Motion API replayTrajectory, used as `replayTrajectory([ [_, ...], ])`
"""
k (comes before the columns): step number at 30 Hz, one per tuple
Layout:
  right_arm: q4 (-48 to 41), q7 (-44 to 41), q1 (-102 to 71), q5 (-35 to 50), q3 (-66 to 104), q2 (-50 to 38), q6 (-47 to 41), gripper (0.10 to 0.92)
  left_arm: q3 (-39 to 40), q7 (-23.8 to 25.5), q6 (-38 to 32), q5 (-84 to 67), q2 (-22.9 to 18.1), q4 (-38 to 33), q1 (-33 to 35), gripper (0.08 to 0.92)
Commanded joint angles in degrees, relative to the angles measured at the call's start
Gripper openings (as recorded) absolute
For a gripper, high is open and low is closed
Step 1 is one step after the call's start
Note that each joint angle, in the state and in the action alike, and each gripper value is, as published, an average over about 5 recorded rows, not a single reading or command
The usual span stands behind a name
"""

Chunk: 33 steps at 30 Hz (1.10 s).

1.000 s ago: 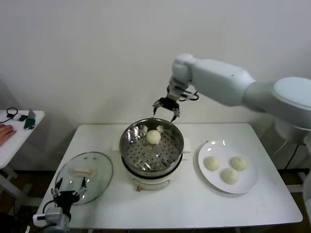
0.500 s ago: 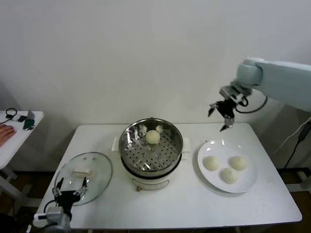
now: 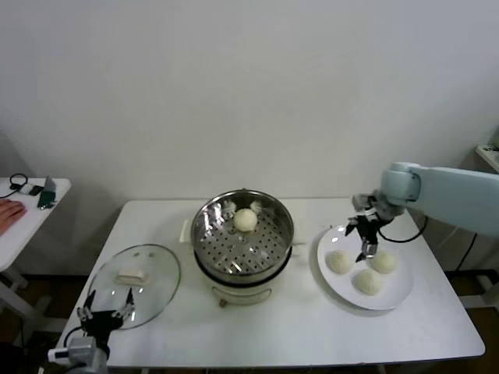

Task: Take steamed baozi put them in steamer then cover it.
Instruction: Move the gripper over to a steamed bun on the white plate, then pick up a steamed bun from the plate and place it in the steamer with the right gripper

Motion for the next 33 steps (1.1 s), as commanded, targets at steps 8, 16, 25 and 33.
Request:
replayTrajectory([
  [8,-8.2,3.0,-10.9,-4.1,6.2,5.0,-4.4,0.823,-0.7,0.0,-0.1,-0.6,0.2,-0.3,0.7,0.823],
  [16,-9.8,3.2,-12.0,-5.0,7.4,5.5,-4.5,0.791,-0.7,0.0,-0.1,-0.6,0.4,-0.4,0.6,0.823],
  [25,-9.3,2.0,-11.7,-5.2,7.9,5.3,-4.1,0.627,-0.9,0.1,0.2,-0.6,0.2,-1.1,0.5,0.823],
  [33,-6.3,-2.9,0.9,-2.3,2.0,3.7,-1.1,0.603,-1.1,0.1,0.2,-0.9,0.4,-1.7,0.8,0.823],
])
